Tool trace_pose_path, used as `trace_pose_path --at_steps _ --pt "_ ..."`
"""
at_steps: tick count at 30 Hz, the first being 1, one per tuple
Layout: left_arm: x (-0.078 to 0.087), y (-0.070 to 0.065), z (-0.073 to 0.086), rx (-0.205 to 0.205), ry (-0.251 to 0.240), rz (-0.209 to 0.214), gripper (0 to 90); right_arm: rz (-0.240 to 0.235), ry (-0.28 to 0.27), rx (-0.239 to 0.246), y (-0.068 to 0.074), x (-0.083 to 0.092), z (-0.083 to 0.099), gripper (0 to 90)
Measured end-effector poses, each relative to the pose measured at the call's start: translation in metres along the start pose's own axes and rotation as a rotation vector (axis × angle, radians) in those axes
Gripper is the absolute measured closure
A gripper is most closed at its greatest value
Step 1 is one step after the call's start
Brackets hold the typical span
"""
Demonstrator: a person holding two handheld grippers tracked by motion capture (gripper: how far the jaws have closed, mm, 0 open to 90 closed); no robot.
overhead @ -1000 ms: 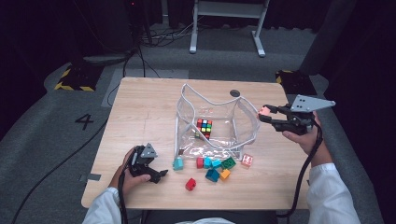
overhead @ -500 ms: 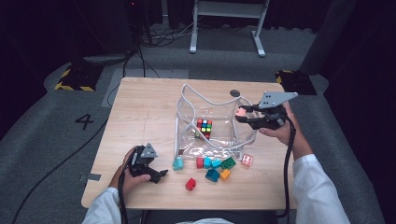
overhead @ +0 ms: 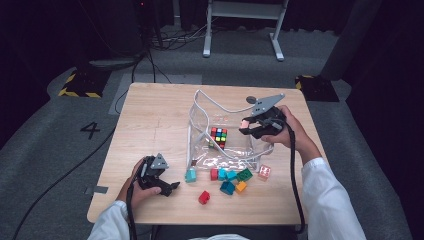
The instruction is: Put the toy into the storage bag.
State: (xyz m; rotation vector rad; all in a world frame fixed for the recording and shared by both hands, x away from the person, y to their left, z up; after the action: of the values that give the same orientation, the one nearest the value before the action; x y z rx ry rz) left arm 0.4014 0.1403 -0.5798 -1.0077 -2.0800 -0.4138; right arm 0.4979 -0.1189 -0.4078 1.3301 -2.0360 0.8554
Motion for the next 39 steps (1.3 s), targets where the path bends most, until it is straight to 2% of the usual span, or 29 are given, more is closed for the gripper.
trace_pose_path --at_steps 2,5,7,10,11,12,13,19,28,31,32,35,39 --pt "0.0 0.0 0.0 0.0 0.0 0.0 0.4 -0.002 0.007 0.011 0.0 -0.003 0.0 59.0" --pt "0.0 0.0 0.0 0.0 0.0 0.0 0.4 0.002 0.079 0.0 -0.002 -0.01 0.007 58.9" --pt "0.0 0.0 0.0 0.0 0.0 0.0 0.4 -0.004 0.076 0.002 -0.002 -0.013 0.008 58.9" --pt "0.0 0.0 0.0 0.0 0.0 0.0 0.4 0.005 0.148 0.021 -0.005 -0.016 0.016 58.9" --pt "0.0 0.0 0.0 0.0 0.0 0.0 0.4 0.006 0.157 0.037 -0.006 -0.016 0.018 58.9" --pt "0.0 0.0 0.0 0.0 0.0 0.0 0.4 0.006 0.157 0.037 -0.006 -0.016 0.018 58.9" --pt "0.0 0.0 0.0 0.0 0.0 0.0 0.4 0.0 0.172 0.017 -0.006 -0.015 0.021 58.9" --pt "0.0 0.0 0.0 0.0 0.0 0.0 0.4 0.004 0.2 0.026 -0.009 -0.012 0.035 58.9" --pt "0.0 0.0 0.0 0.0 0.0 0.0 0.4 0.038 0.152 -0.016 -0.016 0.013 0.046 58.2" --pt "0.0 0.0 0.0 0.001 -0.001 0.0 0.4 0.06 0.165 -0.013 -0.018 0.02 0.051 56.2" --pt "0.0 0.0 0.0 0.002 -0.001 0.0 0.4 0.048 0.149 -0.01 -0.017 0.02 0.051 55.8" --pt "0.0 0.0 0.0 0.0 0.0 0.0 0.4 0.052 0.144 -0.009 -0.016 0.022 0.051 55.0" --pt "0.0 0.0 0.0 0.001 -0.001 0.001 0.4 0.072 0.124 -0.014 -0.015 0.027 0.049 50.6"
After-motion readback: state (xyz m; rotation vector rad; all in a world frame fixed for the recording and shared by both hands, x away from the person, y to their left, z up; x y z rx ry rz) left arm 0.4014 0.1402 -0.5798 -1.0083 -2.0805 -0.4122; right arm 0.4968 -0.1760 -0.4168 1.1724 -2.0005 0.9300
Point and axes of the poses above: each handheld gripper's, and its own axes: x roughly backward along the jaws, z roughly out of its underside, y roughly to its left, the point moved 10 cm from there along -x, roughly forward along the jaws, and after that the axes turned 1 degree about x, right-handed, at the moved point
